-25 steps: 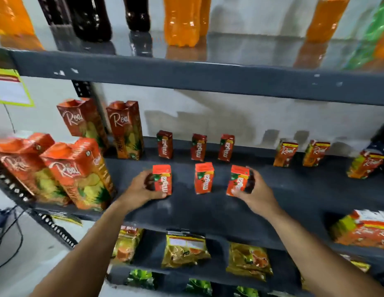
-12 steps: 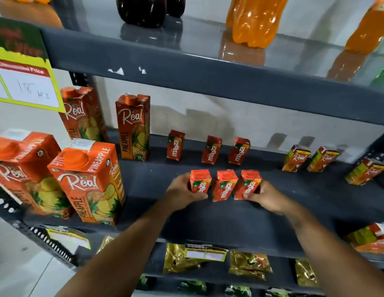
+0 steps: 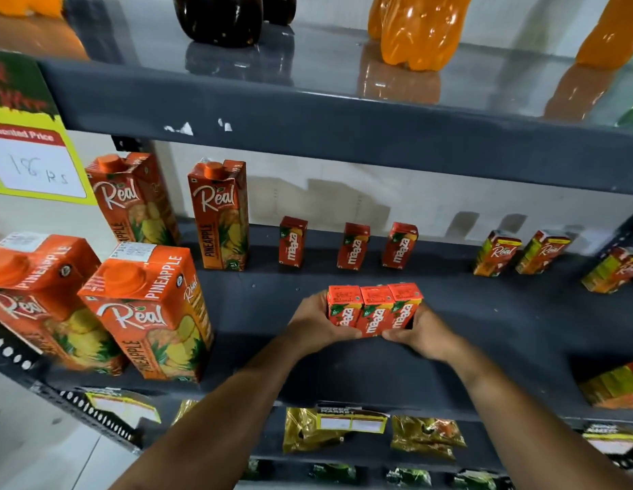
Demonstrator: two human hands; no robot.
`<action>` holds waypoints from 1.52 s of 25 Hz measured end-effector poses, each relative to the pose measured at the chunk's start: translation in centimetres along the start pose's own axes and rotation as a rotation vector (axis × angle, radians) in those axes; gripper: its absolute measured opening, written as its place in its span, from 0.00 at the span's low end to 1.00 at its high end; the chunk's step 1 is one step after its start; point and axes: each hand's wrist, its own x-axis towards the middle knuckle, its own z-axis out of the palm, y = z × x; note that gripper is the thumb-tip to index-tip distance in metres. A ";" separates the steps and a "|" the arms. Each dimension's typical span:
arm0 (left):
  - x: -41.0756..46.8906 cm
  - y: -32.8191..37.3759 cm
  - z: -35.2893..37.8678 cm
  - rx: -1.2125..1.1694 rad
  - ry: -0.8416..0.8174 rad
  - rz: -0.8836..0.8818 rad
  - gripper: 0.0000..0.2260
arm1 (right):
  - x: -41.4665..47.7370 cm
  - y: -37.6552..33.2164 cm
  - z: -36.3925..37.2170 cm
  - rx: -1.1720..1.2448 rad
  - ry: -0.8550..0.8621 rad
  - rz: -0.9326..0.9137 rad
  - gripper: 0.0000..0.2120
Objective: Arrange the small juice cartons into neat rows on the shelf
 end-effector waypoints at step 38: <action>-7.7 -1.6 -1.1 0.092 -0.072 0.039 0.42 | -7.9 -1.0 4.6 -0.072 0.018 -0.006 0.48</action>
